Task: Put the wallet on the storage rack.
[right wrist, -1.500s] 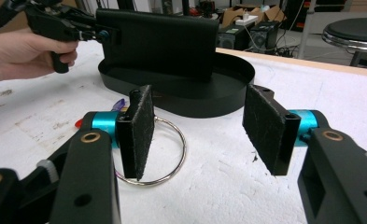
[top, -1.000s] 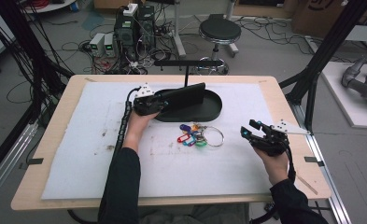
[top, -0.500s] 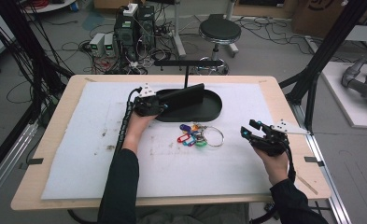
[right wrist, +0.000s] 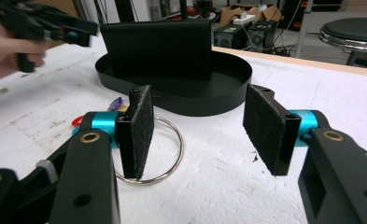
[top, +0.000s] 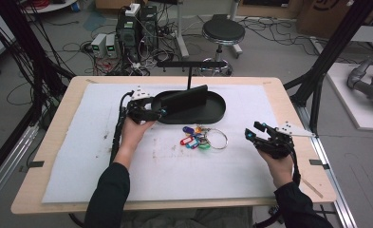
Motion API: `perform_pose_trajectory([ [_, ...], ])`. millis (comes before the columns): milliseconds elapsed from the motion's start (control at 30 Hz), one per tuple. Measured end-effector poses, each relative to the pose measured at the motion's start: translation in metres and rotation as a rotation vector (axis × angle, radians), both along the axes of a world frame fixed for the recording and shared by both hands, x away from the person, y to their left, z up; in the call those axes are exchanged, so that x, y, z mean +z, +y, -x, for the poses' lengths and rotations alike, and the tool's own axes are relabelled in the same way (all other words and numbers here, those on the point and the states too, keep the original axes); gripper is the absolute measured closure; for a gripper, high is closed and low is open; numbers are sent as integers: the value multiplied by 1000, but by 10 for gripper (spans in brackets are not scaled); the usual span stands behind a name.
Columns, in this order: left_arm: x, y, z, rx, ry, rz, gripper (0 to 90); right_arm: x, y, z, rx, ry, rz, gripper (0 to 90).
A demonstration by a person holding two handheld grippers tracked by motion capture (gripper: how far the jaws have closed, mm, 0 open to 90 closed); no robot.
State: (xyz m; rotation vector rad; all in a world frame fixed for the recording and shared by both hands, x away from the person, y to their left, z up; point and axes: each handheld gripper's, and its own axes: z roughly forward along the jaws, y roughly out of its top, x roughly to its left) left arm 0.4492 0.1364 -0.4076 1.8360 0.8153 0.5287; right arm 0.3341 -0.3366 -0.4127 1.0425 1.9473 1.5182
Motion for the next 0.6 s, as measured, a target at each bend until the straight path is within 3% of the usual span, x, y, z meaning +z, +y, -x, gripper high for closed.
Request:
perform_pose_trajectory([
  [267,13,22,58,-28,-33,29,249,0,0,-1,-15,10,2,430],
  [367,12,30,81,-17,-39,11,249,2,-1,0,-20,0,4,427],
  [600,4,53,127,48,-66,63,237,1,0,-1,-23,11,17,416],
])
